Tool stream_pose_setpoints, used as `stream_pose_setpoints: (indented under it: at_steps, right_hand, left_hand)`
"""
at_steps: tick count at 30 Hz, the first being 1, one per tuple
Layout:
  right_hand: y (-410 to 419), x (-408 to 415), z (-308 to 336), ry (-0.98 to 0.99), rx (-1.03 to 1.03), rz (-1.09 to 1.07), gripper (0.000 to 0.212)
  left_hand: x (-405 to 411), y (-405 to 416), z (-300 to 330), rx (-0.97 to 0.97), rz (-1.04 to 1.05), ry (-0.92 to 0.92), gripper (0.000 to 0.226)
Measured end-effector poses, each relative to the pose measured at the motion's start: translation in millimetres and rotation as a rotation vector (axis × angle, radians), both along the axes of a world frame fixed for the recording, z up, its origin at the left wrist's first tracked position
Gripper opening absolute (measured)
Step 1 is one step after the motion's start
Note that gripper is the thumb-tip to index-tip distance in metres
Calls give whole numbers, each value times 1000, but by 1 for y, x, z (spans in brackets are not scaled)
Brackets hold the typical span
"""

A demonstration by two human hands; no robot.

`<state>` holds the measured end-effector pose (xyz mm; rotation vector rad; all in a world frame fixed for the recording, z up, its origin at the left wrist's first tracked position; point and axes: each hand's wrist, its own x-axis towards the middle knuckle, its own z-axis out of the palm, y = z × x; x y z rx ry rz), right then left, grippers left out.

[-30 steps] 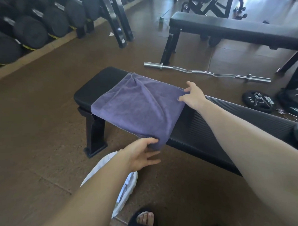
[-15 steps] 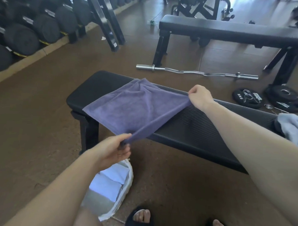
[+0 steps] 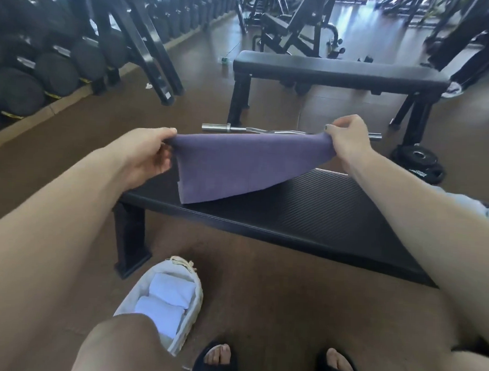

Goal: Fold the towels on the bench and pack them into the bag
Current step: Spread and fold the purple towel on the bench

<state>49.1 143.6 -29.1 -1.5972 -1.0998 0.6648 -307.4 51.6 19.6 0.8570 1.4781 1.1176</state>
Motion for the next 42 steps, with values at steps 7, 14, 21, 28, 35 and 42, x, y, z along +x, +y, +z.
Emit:
stream_pose_setpoints:
  at_steps: [7, 14, 21, 28, 35, 42]
  right_hand:
    - [-9, 27, 45, -1, -51, -62, 31]
    - [3, 61, 81, 47, -131, -84, 27]
    - [29, 90, 90, -107, -42, -260, 8]
    - [39, 106, 116, -31, 256, -427, 14]
    - [-26, 97, 14, -134, 71, -371, 16]
    - [-136, 77, -102, -202, -307, -167, 15]
  left_hand:
    - [31, 28, 23, 93, 78, -90, 16]
    - [61, 72, 45, 153, 68, -119, 11]
    - [106, 119, 48, 200, 11, 21, 13]
    - [138, 159, 80, 415, 67, -24, 19]
    - [119, 94, -21, 229, -6, 63, 16]
    - [82, 10, -137, -65, -164, 314, 28]
